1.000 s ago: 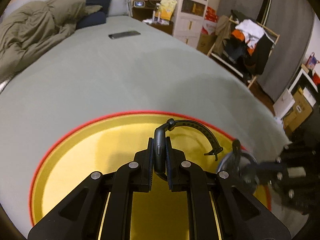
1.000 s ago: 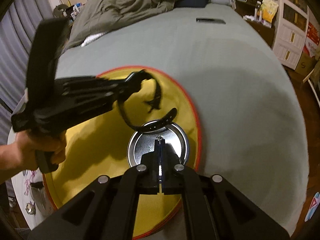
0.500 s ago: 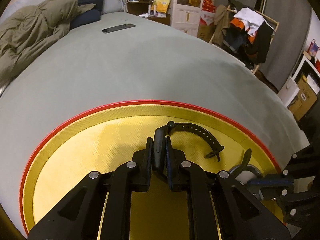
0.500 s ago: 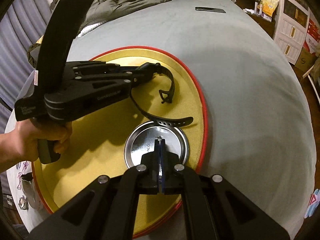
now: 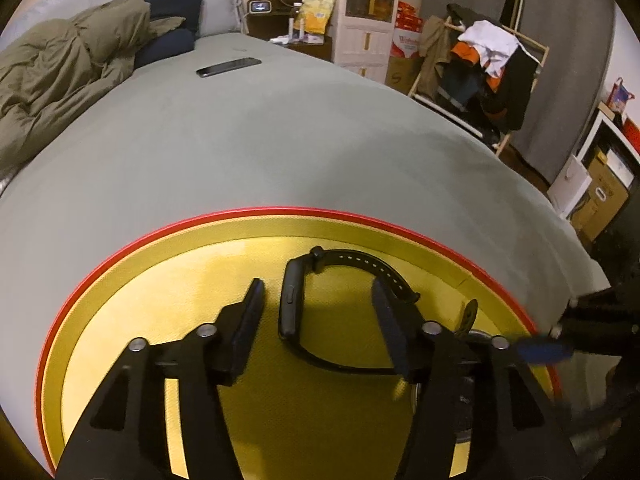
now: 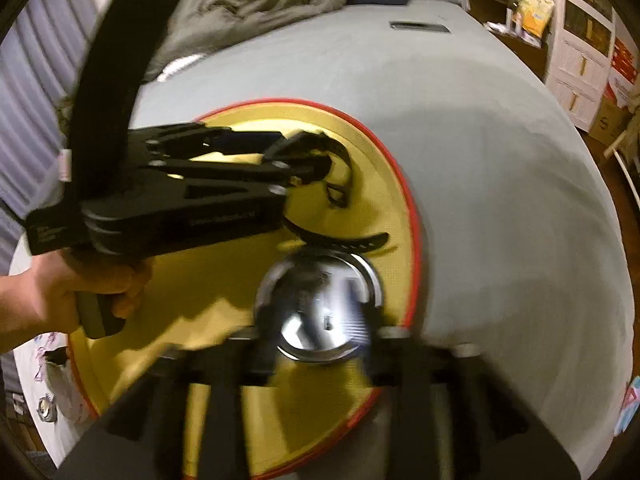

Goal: Organize jewelry
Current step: 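Open the left tool to drop the smartwatch while the right tool releases the badge, then grasp the cartoon card badge with the left tool while the right tool grasps another silver badge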

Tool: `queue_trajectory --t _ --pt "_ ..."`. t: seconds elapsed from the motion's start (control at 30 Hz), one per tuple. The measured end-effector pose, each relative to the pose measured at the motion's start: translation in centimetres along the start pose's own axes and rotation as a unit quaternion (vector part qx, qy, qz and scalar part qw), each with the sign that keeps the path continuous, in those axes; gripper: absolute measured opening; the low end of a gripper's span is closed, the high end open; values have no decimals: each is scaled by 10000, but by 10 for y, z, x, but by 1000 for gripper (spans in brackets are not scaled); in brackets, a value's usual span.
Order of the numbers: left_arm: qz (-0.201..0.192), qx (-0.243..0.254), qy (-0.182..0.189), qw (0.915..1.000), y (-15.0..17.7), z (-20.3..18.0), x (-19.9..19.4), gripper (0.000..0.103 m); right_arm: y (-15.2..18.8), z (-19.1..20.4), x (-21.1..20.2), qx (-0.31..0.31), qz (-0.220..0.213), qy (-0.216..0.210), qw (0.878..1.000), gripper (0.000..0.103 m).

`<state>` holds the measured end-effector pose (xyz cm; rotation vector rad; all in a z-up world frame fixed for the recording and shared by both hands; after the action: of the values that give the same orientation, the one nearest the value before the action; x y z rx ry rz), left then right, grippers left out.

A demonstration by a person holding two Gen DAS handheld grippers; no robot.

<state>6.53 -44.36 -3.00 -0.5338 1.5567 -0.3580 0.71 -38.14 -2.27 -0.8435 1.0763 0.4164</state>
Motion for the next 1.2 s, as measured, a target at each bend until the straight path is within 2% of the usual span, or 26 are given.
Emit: queue_trajectory --t 0.07,0.13,0.27,0.43,0.63,0.73,0.9,1.2 --pt "-26 8 -19 10000 0 0 -3 63 0 8 -3 -132 -47 -47 9999 70" --pt "-62 1 -40 10000 0 1 -7 67 1 17 -6 -273 -114 -56 9995 78" --pt "-210 -83 -115 9997 -1 7 -21 87 1 27 -11 -347 -215 -92 9991 89" --pt "-387 -299 -141 9987 -3 23 -46 97 -5 40 -23 -432 -340 -36 9985 89" --pt "-576 -410 -279 9971 13 52 -88 97 -16 71 -29 -497 -318 -96 9982 91" --pt "-584 -533 -439 9959 28 79 -111 98 -26 96 -31 -650 -355 -132 9972 91" --pt "-540 -828 -687 9927 66 130 -147 98 -39 148 -30 -911 -378 -265 9948 91" --pt "-247 -1495 -1101 9823 167 233 -202 98 -56 244 -10 -1408 -283 -474 9885 91"
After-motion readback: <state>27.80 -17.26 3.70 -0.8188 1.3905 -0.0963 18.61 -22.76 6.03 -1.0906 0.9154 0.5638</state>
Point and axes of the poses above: each gripper's, at about its wrist camera, not at the fingertips, and x roughly the way its jaws point, z to its left, y to its underside, the point moved 7 cm from there along x, roughly the way its jaws point, and after that the axes turned 8 degrees about z, right-handed, at the moved point
